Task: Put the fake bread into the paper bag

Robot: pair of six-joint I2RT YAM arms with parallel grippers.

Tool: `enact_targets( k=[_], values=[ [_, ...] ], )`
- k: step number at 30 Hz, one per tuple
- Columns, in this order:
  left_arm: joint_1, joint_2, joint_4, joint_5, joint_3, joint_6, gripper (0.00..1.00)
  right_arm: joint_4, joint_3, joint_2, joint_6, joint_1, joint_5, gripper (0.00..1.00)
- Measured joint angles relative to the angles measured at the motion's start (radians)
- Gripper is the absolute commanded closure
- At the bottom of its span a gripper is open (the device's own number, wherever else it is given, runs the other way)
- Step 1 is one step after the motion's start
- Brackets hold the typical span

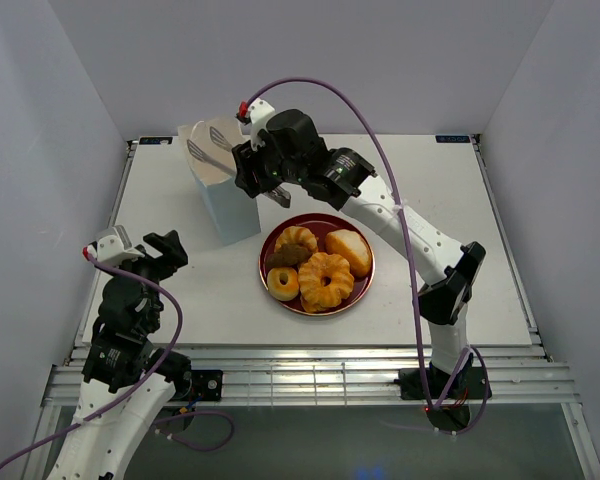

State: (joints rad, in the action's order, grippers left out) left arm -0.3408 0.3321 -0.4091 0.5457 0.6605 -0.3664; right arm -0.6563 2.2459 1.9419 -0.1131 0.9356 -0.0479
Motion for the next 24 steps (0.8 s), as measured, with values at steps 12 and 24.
enact_targets(
  k=[12, 24],
  values=[
    [0.0, 0.005, 0.0, -0.008, 0.0, 0.002, 0.11, 0.007, -0.14, -0.134, -0.011, 0.0, 0.049, 0.46],
    [0.0, 0.016, 0.001, -0.008, 0.0, 0.003, 0.09, 0.028, -0.462, -0.475, -0.011, 0.0, 0.06, 0.46]
  ],
)
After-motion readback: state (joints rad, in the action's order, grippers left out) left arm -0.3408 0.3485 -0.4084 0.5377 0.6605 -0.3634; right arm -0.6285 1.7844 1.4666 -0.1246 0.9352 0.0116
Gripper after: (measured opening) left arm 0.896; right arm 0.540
